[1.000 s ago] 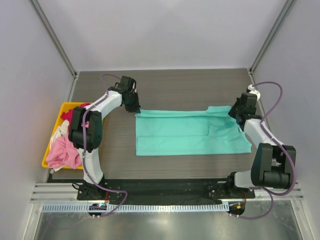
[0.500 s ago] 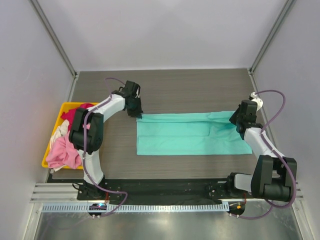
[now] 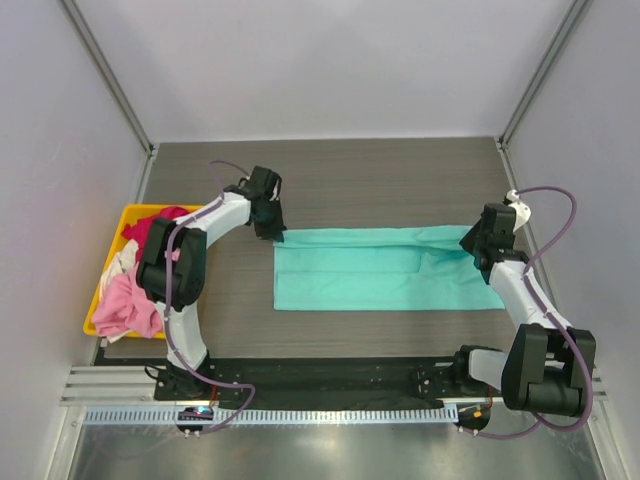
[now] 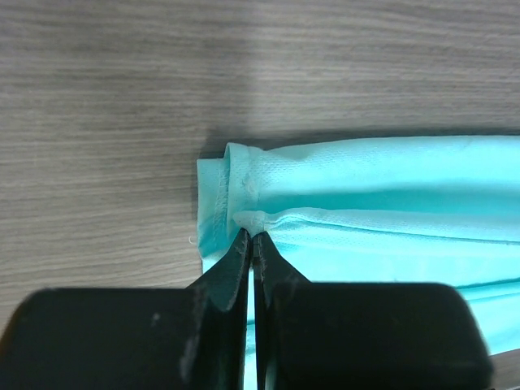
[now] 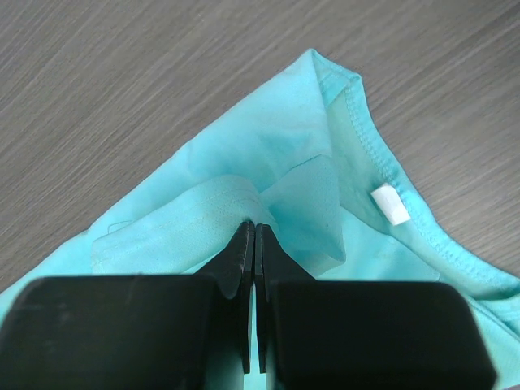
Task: Fold and stack the t-shirts
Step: Fold the tshirt
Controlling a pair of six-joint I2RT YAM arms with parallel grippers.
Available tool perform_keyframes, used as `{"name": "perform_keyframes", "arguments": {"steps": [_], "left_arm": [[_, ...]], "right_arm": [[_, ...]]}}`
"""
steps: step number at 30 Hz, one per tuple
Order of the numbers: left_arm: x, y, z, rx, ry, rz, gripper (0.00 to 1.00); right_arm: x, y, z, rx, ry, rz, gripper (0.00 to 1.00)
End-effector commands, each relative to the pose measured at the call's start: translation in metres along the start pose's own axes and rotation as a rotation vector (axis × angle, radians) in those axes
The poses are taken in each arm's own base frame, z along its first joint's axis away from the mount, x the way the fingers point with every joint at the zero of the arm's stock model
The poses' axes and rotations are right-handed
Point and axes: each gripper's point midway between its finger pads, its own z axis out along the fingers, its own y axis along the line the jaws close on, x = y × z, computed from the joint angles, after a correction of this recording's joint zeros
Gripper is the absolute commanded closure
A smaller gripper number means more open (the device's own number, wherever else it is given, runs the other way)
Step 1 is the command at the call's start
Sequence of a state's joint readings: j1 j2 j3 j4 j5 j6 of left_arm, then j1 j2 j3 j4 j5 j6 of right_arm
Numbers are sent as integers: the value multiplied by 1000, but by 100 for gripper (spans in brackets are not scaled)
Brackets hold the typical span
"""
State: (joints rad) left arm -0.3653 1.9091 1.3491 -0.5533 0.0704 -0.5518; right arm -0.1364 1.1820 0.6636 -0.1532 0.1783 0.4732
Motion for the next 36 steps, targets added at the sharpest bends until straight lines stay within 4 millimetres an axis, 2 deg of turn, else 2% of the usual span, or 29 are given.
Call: {"name": "perform_keyframes", "arguments": {"steps": [1,3,5,6,7,8,9,11,14,16,18,19,22,24,26,30,35,36], "left_arm": [[-8,-5,-17,10,-62,-6,100],[-6,-7,-21,6,-67,0,100],[-4,1,-27,-55,-73,5,90],[-9,1,-35,-73,-94,5,84],[-6,2,-41,-106,-87,16,70],[-13,12,-47,-181,-129,22,66],[-21,6,-58,-197,-168,31,64],[-22,6,-68,-227,-176,47,62],[-25,-15,-76,-162,-195,59,62],[-18,-35,-71,-84,-172,71,60],[-9,-44,-59,-38,-122,70,60],[-5,-49,-55,-17,-98,71,62],[9,-50,-34,-34,-49,83,63],[19,-46,-21,-55,-15,84,63],[28,-43,-12,-76,11,80,64],[38,-36,-4,-104,37,71,62],[44,-30,-4,-126,55,71,62],[44,-32,-6,-121,59,73,62]], "right_arm": [[7,-13,-3,62,-3,64,98],[13,-16,-4,77,12,82,96],[18,-22,-7,114,42,93,92],[19,-23,-9,125,52,108,89],[10,-20,-11,134,40,129,84],[13,-34,-16,215,57,130,82],[3,-32,-17,236,46,150,79],[2,-34,-21,270,75,139,74],[-9,-23,-21,239,75,147,73],[-10,-10,-20,179,79,148,72],[-13,6,-15,102,76,138,72],[-7,17,-13,44,110,131,71],[4,41,-4,-47,182,80,71],[14,49,2,-45,235,19,69],[24,48,5,-24,274,-11,69],[41,29,12,63,314,-33,68],[39,18,11,93,296,-91,67],[31,19,9,104,278,-93,67]]}}
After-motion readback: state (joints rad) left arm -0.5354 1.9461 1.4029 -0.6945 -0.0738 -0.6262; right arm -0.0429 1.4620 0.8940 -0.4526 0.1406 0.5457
